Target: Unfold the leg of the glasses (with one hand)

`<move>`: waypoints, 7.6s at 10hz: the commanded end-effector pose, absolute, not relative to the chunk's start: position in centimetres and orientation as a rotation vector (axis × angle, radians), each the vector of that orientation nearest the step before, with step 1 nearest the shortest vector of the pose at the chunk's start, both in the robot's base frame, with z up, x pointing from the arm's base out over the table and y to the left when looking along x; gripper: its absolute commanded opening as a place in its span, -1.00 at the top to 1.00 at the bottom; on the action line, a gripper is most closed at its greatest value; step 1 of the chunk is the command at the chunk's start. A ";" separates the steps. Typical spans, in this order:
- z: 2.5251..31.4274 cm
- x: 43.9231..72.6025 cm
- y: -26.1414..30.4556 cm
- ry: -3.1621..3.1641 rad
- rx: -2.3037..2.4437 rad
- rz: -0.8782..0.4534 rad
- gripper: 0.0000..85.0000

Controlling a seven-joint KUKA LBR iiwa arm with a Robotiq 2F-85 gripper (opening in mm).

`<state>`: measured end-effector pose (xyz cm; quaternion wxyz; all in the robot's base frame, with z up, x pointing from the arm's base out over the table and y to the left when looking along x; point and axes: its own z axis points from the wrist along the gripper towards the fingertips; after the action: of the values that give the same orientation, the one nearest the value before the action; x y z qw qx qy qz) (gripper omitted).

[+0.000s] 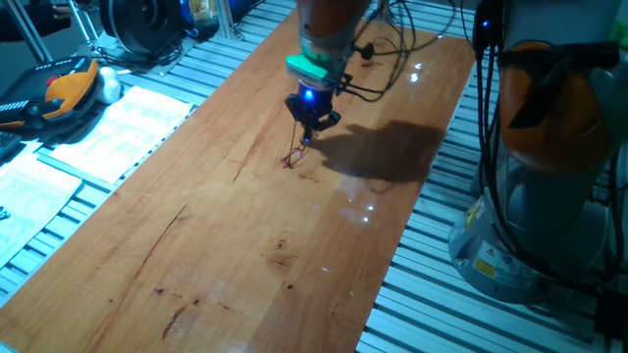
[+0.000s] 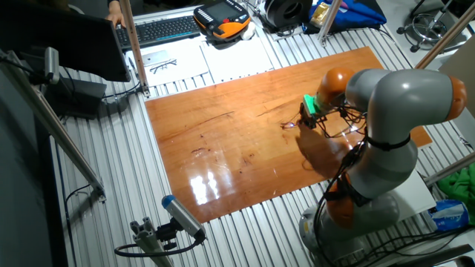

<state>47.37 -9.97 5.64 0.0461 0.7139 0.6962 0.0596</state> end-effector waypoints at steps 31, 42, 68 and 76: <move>13.6 49.4 -9.3 2.729 1.895 -0.826 1.00; 12.3 49.4 -7.3 2.681 1.756 -0.958 1.00; 14.6 50.8 -8.1 2.632 1.959 -0.522 1.00; 11.2 53.4 -12.7 2.554 1.914 -0.212 1.00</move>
<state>53.41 -12.68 11.26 -0.0304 0.5979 0.7981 -0.0678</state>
